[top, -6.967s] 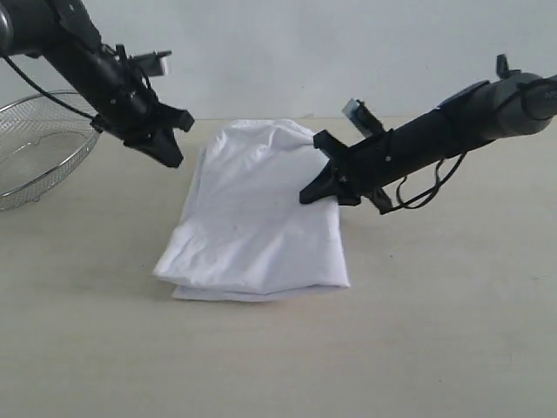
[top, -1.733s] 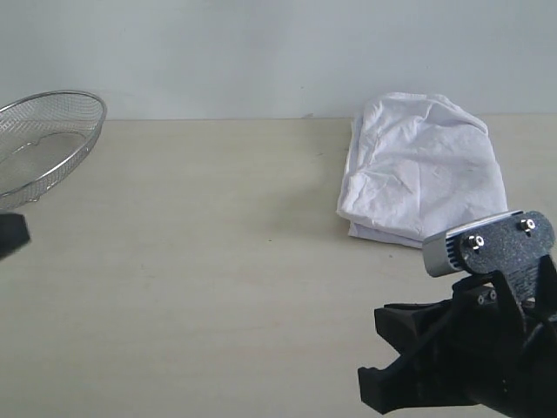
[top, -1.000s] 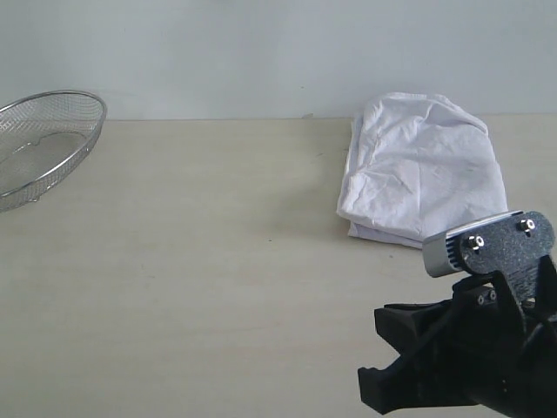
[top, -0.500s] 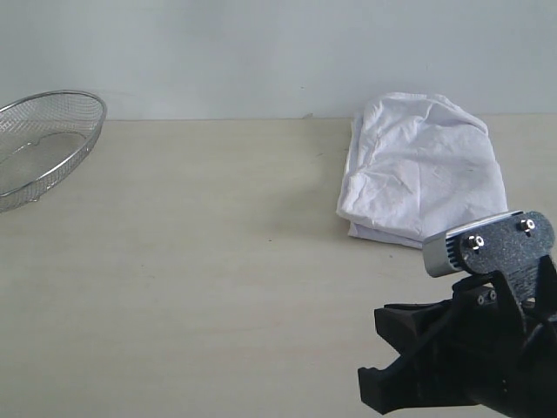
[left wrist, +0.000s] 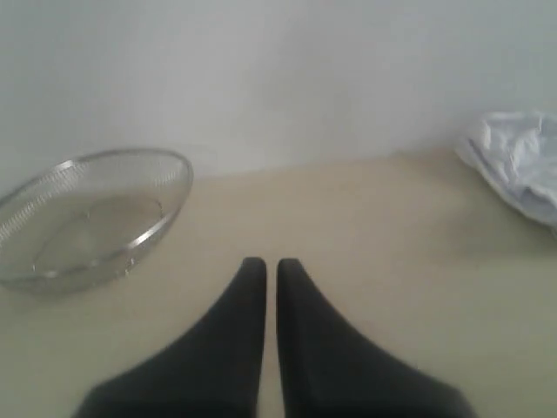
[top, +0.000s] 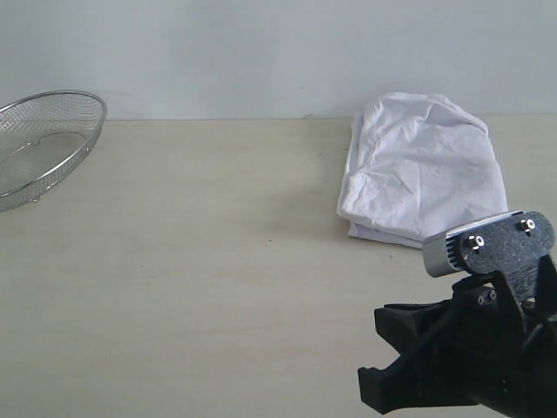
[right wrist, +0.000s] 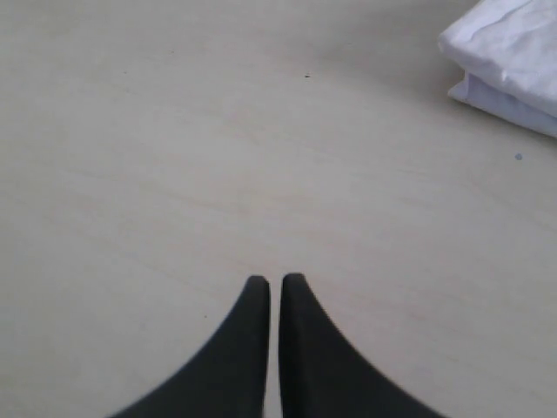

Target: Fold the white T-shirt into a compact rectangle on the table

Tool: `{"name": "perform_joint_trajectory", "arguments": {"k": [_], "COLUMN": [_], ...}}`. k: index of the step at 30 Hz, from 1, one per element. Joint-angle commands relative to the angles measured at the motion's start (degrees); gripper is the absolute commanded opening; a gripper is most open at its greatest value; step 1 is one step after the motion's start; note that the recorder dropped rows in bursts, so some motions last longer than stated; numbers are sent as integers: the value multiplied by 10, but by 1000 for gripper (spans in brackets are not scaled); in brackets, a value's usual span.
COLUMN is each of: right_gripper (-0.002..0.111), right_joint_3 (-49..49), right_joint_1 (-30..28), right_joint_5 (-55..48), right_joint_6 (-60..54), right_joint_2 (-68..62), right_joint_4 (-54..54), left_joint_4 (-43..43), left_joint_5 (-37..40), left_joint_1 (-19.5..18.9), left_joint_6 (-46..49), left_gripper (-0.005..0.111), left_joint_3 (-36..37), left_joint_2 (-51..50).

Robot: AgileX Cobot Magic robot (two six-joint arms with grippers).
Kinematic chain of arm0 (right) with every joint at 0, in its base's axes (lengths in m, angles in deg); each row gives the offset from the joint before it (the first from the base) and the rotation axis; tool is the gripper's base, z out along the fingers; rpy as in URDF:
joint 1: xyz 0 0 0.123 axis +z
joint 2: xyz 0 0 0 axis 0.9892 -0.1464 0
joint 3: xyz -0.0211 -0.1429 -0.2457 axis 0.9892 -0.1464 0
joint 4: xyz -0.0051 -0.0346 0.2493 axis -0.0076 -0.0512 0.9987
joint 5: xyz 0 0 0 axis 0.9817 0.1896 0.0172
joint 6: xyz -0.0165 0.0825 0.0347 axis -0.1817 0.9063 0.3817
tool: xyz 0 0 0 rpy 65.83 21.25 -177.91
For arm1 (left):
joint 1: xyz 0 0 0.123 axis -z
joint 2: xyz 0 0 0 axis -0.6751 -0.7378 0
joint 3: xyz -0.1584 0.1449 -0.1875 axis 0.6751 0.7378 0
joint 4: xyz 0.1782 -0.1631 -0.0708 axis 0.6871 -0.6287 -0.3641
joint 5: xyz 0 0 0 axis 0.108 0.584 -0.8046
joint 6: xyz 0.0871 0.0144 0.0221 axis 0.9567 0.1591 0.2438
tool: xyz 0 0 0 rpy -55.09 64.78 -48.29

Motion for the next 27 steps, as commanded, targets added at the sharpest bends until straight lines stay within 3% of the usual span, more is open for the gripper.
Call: {"name": "perform_joint_trajectory", "arguments": {"k": [1,5,12,27], "right_gripper": [0,0,0,0], "right_joint_3": [-3,-3,-3,-3], "right_joint_1": [0,0,0,0], "right_joint_5": [2,-1,2,2], "right_joint_6": [0,0,0,0], "right_joint_2": [5,5,5,5], "right_joint_4": [0,0,0,0], "left_joint_4": [9,35,31,32], "left_joint_5": [53,53,54,54], "left_joint_1": [0,-7,-56,-65], "left_joint_6": [-11,-5,-43,-64], "left_gripper": [5,5,5,5], "left_joint_3": [2,2,2,2], "left_joint_2": [1,1,1,1]}}
